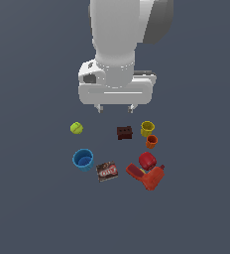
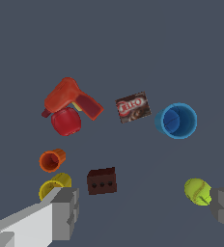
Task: Pick up a designated object from a clutter of objects.
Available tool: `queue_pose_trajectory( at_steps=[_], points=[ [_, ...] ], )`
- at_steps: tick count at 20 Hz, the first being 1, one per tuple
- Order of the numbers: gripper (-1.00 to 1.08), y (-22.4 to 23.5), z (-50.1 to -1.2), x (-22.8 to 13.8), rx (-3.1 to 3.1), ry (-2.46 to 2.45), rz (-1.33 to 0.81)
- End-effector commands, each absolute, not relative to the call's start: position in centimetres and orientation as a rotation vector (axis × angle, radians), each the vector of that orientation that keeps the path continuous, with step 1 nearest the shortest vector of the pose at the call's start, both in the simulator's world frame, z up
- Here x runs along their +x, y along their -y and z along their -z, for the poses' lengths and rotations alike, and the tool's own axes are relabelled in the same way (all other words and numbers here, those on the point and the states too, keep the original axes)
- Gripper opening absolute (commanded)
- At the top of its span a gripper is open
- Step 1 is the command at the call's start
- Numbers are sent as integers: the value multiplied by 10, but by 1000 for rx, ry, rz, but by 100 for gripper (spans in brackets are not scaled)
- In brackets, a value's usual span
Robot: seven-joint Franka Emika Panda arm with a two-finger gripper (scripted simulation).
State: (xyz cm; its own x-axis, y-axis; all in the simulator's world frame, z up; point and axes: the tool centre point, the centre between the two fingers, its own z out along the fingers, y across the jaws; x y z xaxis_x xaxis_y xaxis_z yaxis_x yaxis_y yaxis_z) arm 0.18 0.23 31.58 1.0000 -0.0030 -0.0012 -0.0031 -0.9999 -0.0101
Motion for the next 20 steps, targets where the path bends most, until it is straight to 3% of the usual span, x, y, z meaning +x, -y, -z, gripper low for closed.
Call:
queue_pose_trajectory(
  at_steps=[1,20],
  points=[
    [100,-2,-316,2,-3131,-5,-2],
    [100,-23,-288,-5,-3106,4,-75]
  ],
)
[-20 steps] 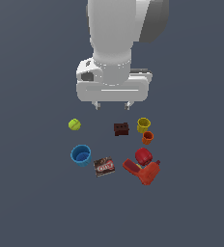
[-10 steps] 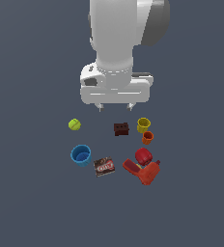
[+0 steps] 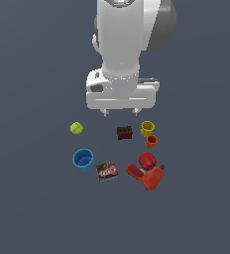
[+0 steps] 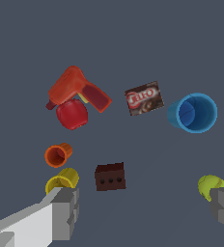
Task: Pick up a designated object from a clutter of objects.
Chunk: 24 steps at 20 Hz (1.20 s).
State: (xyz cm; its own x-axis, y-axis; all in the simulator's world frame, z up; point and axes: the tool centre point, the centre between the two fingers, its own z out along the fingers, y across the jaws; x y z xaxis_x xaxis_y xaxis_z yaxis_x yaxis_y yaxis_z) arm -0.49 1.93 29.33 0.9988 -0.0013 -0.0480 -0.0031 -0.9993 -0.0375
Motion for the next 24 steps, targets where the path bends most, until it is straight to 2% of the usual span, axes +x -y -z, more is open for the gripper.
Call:
queue_pose_trajectory(
  at_steps=[1,12,24],
  points=[
    [100,-26,-284,-4,-3108,10,-74],
    [100,-84,-209,-4,-3140,134,-48],
    [100,-164,-115,-35,-3133,323,-10]
  ],
)
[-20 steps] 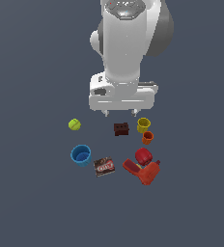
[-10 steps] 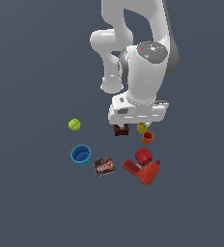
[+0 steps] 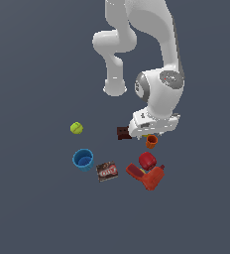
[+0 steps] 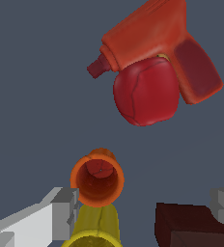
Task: Pick up a designated object from a clutter of objects.
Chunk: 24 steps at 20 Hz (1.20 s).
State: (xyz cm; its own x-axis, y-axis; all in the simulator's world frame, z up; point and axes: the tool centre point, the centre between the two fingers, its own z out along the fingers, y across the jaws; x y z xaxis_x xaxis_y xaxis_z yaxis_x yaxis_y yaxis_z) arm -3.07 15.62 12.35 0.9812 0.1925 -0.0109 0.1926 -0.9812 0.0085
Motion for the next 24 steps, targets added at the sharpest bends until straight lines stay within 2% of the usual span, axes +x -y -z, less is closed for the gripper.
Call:
queue_pose_trajectory(
  at_steps=[1,9,16,24],
  points=[
    [100,-168,-110,-38,3117,-332,8],
    [100,-187,-89,-51,3118,-380,0],
    [100,-187,-84,-51,3118,-380,2],
    [100,-187,-51,-52,3118,-382,1]
  ],
)
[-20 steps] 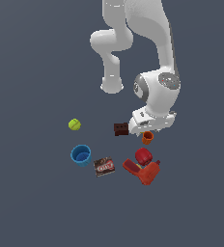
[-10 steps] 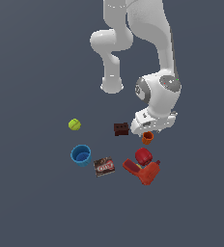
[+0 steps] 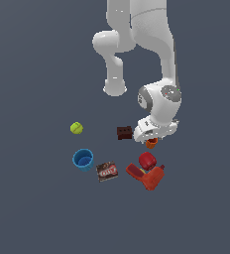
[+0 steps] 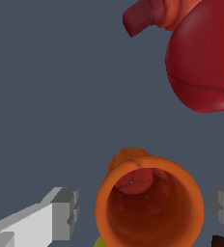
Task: Pick up a designated object from a clutter of objects.
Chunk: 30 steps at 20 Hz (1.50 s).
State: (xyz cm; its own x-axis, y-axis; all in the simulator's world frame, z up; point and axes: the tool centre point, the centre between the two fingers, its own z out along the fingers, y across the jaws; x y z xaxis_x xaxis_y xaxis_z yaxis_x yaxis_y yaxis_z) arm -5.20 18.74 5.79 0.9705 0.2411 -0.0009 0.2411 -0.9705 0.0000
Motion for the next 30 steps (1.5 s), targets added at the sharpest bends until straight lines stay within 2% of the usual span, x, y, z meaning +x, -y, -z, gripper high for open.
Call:
queue_pose_trajectory(
  at_steps=[1,7,8,21,30],
  points=[
    [100,-187,-47,-52,3118,-382,1],
    [100,-188,-38,-52,3118,-382,0],
    [-100,-188,-38,-52,3118,-382,0],
    [-100,-186,-40,-52,3118,-383,-2],
    [-100,-162,-66,-56,3118,-383,-2]
  ],
)
